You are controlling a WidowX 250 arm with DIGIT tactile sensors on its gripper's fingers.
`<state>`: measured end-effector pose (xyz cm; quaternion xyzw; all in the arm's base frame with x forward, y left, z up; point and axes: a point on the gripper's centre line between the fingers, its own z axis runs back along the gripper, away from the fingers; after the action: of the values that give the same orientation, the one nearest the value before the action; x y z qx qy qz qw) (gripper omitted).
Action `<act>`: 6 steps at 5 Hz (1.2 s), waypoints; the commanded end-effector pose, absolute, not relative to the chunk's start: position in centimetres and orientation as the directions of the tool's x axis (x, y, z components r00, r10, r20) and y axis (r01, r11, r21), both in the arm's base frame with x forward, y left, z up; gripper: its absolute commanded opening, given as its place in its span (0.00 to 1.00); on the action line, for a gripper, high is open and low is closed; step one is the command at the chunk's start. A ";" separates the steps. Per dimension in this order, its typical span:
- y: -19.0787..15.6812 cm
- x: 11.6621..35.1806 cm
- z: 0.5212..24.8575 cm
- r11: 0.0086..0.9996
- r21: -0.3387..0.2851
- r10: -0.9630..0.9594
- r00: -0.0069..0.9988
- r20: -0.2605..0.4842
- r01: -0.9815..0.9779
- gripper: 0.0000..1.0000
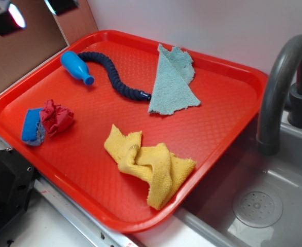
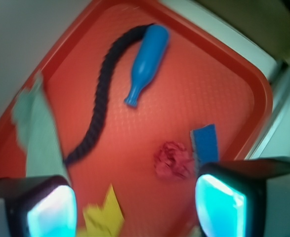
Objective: Grab the blue rope.
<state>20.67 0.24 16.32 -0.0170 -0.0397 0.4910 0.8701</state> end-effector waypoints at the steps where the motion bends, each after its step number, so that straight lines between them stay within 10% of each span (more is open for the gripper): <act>1: 0.9 23.2 12.5 0.136 -0.093 0.980 0.120 0.159 -0.986 1.00; 6: -0.3 26.3 3.2 0.248 -0.050 0.921 0.219 0.321 -0.968 1.00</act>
<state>26.62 -1.06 2.27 0.0922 -0.1325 0.6037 0.7807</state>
